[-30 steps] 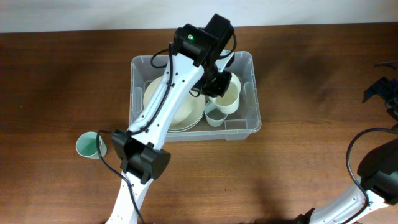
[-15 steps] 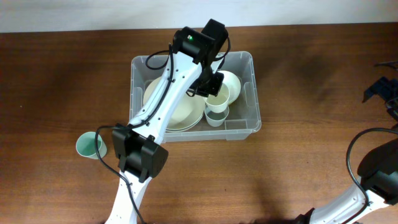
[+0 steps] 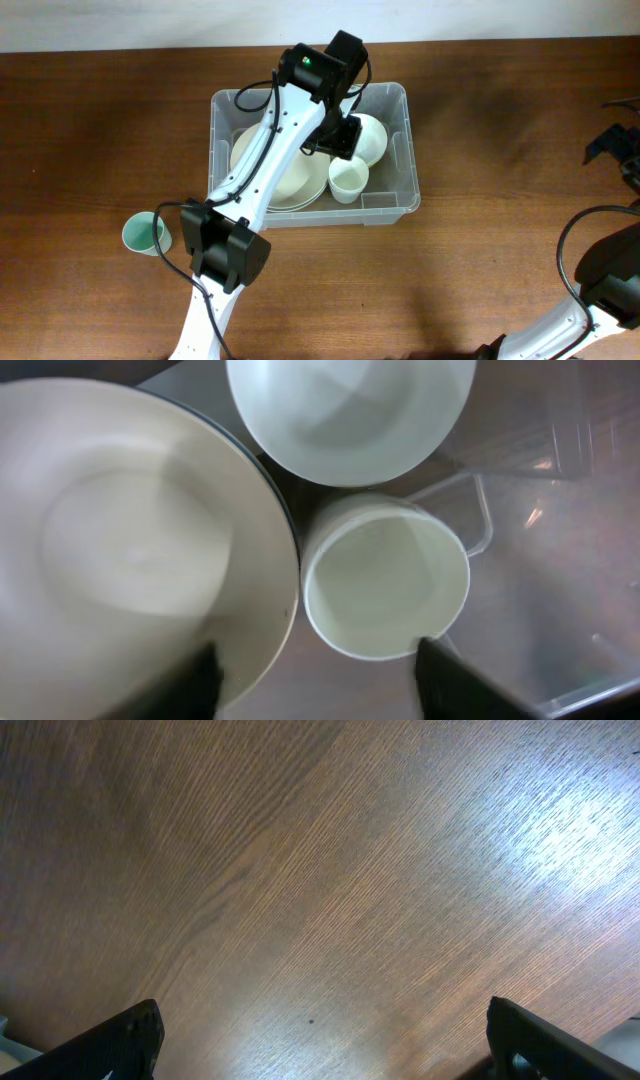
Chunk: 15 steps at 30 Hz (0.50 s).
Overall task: Pack container
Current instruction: 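Lower the cream cup into the grey cup and release, then move the left gripper to the mint cup at front left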
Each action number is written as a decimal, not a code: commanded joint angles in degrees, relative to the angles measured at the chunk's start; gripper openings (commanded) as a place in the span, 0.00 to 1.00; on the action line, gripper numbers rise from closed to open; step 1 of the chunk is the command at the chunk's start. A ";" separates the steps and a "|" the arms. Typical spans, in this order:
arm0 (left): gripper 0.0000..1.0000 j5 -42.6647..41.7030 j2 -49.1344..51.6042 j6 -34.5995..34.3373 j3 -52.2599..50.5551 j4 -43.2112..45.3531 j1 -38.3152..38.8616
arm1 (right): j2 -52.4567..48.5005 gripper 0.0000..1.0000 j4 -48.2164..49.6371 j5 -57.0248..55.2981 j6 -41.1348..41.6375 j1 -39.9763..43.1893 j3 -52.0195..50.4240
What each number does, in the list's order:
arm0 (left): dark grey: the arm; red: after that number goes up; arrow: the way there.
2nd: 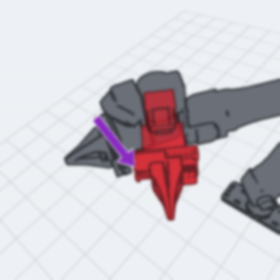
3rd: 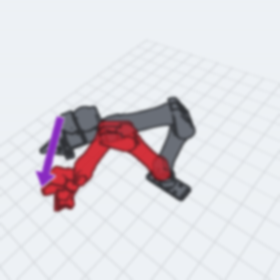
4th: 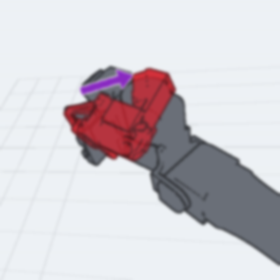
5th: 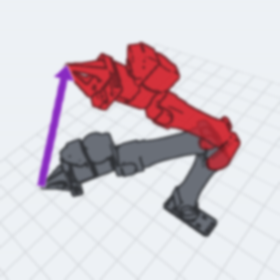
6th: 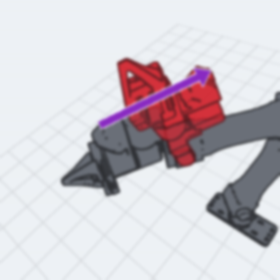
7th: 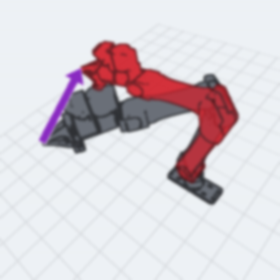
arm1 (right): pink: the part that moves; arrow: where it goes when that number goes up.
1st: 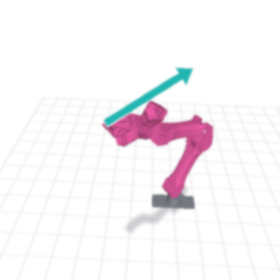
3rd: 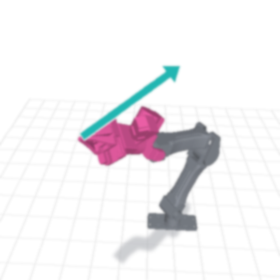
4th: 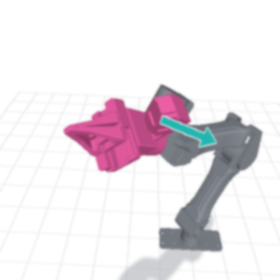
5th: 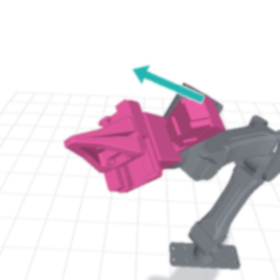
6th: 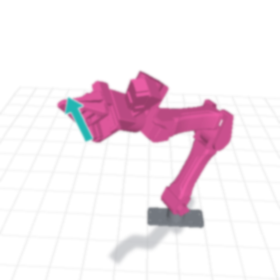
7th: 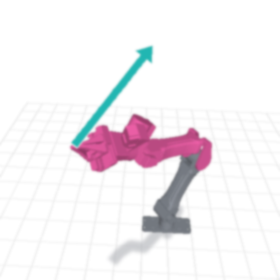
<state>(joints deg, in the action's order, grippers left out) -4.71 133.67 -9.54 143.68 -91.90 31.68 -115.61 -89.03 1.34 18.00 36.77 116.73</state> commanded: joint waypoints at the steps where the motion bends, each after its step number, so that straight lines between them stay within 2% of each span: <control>1: 0.79 1.36 0.20 -0.02 -0.22 0.28 -0.50 | 1.36 0.99 0.09 -0.50 0.48 0.00 -0.11; 4: 0.85 5.75 -0.55 -0.46 1.16 -0.50 -1.60 | 1.36 0.99 0.09 -0.50 0.46 0.00 -0.11; 7: 0.95 10.73 -2.58 -4.98 3.98 -3.76 -4.11 | 1.36 0.99 0.09 -0.50 0.46 0.00 -0.11; 15: 0.96 12.72 -15.72 -11.13 4.15 -4.83 -16.26 | 1.36 0.99 0.09 -0.50 0.48 0.00 -0.11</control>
<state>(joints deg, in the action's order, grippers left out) 5.58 127.00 -16.86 146.39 -96.44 19.90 -115.61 -89.03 1.34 18.02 36.77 116.73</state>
